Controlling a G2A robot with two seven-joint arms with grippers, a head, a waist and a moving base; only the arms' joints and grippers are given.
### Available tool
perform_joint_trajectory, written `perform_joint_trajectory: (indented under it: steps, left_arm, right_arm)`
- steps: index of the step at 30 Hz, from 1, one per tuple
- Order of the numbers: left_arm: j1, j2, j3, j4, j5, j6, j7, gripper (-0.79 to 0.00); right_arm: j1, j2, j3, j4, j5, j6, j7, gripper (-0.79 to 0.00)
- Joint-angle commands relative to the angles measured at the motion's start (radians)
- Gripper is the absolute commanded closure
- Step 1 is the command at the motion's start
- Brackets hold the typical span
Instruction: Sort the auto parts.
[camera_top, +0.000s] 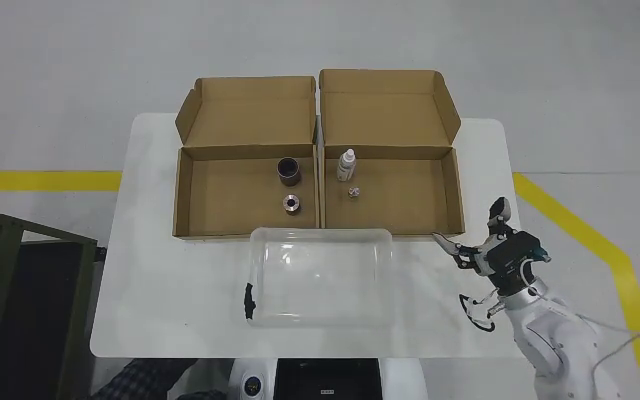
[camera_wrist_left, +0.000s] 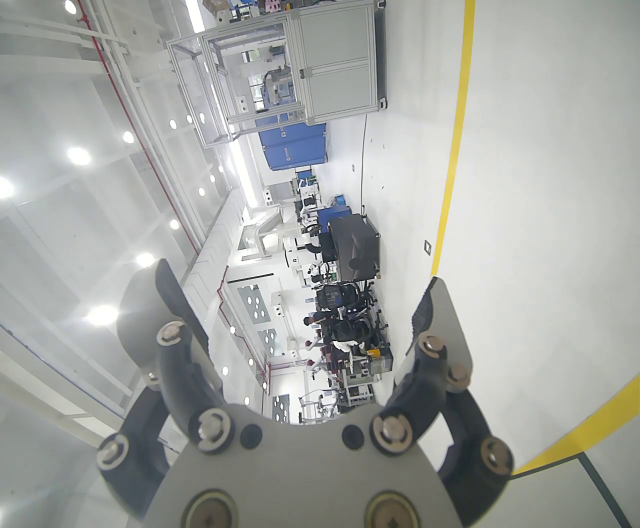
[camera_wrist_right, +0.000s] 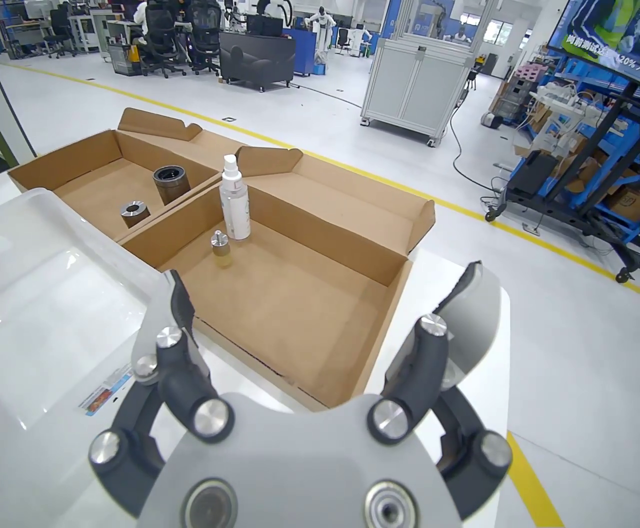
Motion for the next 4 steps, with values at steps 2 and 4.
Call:
perform_joint_trajectory:
  steps: [2, 4]
  left_arm:
    - [0.000, 0.000, 0.000, 0.000, 0.000, 0.000, 0.000, -0.785]
    - [0.000, 0.000, 0.000, 0.000, 0.000, 0.000, 0.000, -0.785]
  right_arm:
    - [0.000, 0.000, 0.000, 0.000, 0.000, 0.000, 0.000, -0.785]
    - [0.000, 0.000, 0.000, 0.000, 0.000, 0.000, 0.000, -0.785]
